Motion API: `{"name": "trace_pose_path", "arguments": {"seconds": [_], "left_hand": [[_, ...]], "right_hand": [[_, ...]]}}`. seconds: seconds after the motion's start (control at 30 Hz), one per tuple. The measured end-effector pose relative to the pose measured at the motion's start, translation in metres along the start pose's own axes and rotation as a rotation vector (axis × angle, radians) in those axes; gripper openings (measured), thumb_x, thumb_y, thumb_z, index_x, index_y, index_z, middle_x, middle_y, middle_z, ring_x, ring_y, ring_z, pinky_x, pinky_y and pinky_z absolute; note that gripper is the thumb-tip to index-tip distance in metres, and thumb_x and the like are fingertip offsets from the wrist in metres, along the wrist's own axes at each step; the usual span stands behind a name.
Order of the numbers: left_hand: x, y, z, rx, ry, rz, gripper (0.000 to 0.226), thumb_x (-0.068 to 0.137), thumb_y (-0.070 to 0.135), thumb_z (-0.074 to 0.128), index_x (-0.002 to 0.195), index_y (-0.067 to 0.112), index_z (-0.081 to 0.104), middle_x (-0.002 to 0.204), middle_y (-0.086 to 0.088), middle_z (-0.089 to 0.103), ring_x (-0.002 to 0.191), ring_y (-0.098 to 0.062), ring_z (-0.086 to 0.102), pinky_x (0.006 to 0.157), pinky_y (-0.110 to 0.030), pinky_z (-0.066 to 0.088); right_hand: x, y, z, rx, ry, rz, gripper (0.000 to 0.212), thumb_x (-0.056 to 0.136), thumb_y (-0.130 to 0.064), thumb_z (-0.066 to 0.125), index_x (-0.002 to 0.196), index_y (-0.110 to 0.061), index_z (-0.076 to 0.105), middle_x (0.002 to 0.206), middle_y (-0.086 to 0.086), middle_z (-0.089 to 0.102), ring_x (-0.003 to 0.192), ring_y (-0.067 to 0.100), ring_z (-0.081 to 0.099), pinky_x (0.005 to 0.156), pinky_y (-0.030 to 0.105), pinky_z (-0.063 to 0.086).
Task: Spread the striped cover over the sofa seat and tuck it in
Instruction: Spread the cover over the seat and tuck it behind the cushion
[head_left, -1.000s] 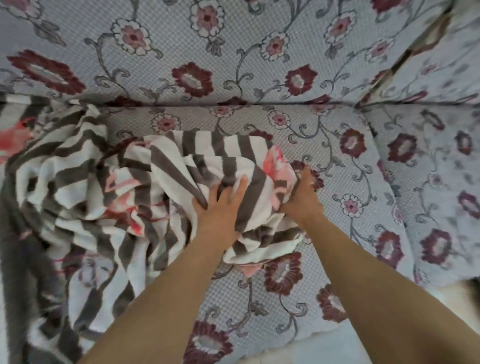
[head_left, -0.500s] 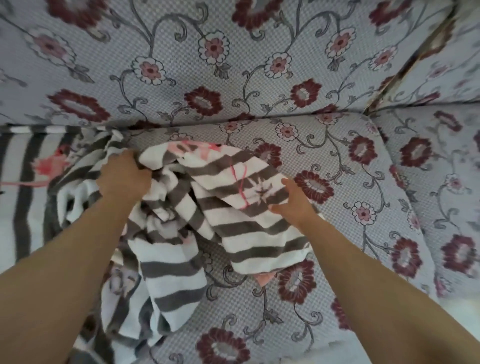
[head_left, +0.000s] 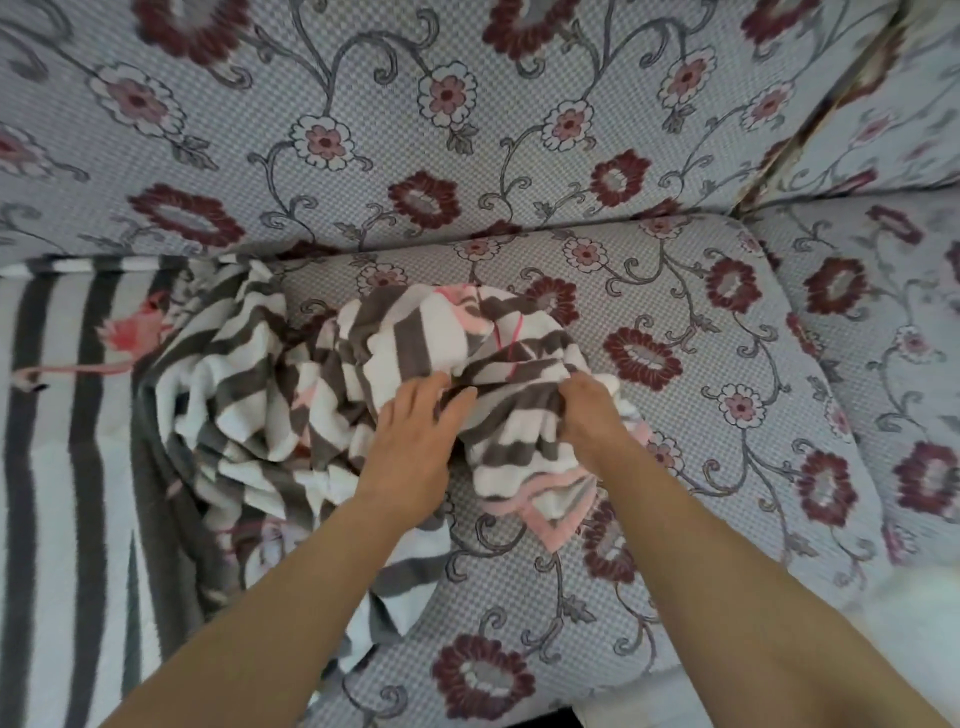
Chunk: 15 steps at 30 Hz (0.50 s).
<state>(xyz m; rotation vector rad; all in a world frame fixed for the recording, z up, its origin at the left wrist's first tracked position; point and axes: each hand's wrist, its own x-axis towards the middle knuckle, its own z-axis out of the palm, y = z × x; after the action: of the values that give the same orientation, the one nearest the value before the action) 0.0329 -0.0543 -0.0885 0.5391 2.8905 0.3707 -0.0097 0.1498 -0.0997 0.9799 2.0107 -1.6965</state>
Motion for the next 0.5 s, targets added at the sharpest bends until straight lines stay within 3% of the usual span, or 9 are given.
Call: {"name": "trace_pose_path", "arguments": {"seconds": [0.07,0.1,0.17,0.23,0.3,0.33,0.4,0.43,0.5], "left_hand": [[0.008,0.015,0.01,-0.112,-0.218,-0.088,0.104,0.072,0.033,0.073,0.149,0.027,0.002,0.154,-0.009,0.006,0.139,-0.038,0.014,0.112,-0.049,0.026],[0.014,0.022,0.012,-0.177,-0.265,-0.146,0.11,0.071,0.042,0.073,0.149,0.028,-0.002,0.154,-0.007,-0.001,0.141,-0.036,0.008,0.114,-0.049,0.022],[0.032,0.036,0.01,-0.322,-0.193,-0.222,0.088,0.075,0.044,0.068,0.146,0.02,0.023,0.153,-0.013,0.009,0.139,-0.037,0.018,0.112,-0.049,0.027],[0.055,0.042,-0.004,-0.547,-0.007,-0.305,0.05,0.082,0.036,0.056,0.122,0.007,0.054,0.136,-0.019,0.043,0.123,-0.037,0.045,0.099,-0.04,0.04],[0.077,0.042,-0.024,-0.786,0.167,-0.445,0.039,0.086,0.028,0.045,0.113,0.006,0.06,0.119,-0.014,0.061,0.11,-0.028,0.056,0.09,-0.029,0.039],[0.087,0.043,-0.035,-0.85,0.211,-0.509,0.035,0.09,0.022,0.041,0.116,0.01,0.06,0.118,-0.011,0.062,0.109,-0.025,0.056,0.089,-0.027,0.038],[0.106,0.046,-0.054,-0.956,0.27,-0.609,0.034,0.093,0.013,0.034,0.113,0.016,0.061,0.114,-0.009,0.063,0.104,-0.027,0.058,0.088,-0.038,0.045],[0.114,0.049,-0.063,-1.042,0.314,-0.656,0.033,0.094,0.012,0.032,0.108,0.017,0.061,0.109,-0.011,0.065,0.101,-0.029,0.06,0.086,-0.044,0.049],[0.126,0.059,-0.075,-1.213,0.403,-0.783,0.029,0.096,0.016,0.032,0.099,0.023,0.06,0.102,-0.008,0.066,0.091,-0.023,0.061,0.085,-0.048,0.052]], "right_hand": [[-0.004,-0.04,-0.008,0.382,-0.117,0.032,0.025,0.097,-0.011,0.031,0.102,-0.008,0.055,0.098,0.014,0.063,0.084,0.026,0.06,0.075,0.043,0.054],[-0.007,-0.058,-0.011,0.51,-0.189,0.008,0.026,0.099,-0.011,0.03,0.104,-0.007,0.055,0.096,0.013,0.064,0.083,0.025,0.062,0.07,0.041,0.056],[-0.012,-0.089,-0.02,0.598,-0.321,-0.052,0.027,0.102,-0.013,0.03,0.105,-0.007,0.055,0.093,0.012,0.065,0.081,0.023,0.063,0.068,0.039,0.056],[-0.012,-0.104,-0.03,0.566,-0.426,-0.101,0.023,0.102,-0.014,0.033,0.107,-0.007,0.054,0.097,0.013,0.065,0.083,0.023,0.063,0.074,0.04,0.056],[-0.004,-0.107,-0.046,0.515,-0.474,-0.136,0.018,0.1,-0.011,0.041,0.116,-0.007,0.049,0.111,0.017,0.062,0.093,0.028,0.062,0.085,0.044,0.053],[0.003,-0.102,-0.055,0.465,-0.486,-0.146,0.025,0.096,-0.006,0.048,0.121,-0.009,0.047,0.12,0.016,0.061,0.101,0.029,0.061,0.09,0.045,0.051],[0.019,-0.082,-0.068,0.26,-0.479,-0.16,0.062,0.082,0.006,0.06,0.135,-0.02,0.039,0.137,0.008,0.053,0.119,0.026,0.055,0.091,0.038,0.051],[0.027,-0.068,-0.07,0.069,-0.445,-0.171,0.082,0.077,0.008,0.064,0.142,-0.025,0.029,0.145,0.005,0.044,0.127,0.026,0.048,0.092,0.035,0.049],[0.041,-0.032,-0.073,-0.402,-0.387,-0.143,0.115,0.069,-0.001,0.077,0.15,-0.034,0.002,0.156,0.003,0.024,0.14,0.028,0.031,0.106,0.044,0.039]]}}
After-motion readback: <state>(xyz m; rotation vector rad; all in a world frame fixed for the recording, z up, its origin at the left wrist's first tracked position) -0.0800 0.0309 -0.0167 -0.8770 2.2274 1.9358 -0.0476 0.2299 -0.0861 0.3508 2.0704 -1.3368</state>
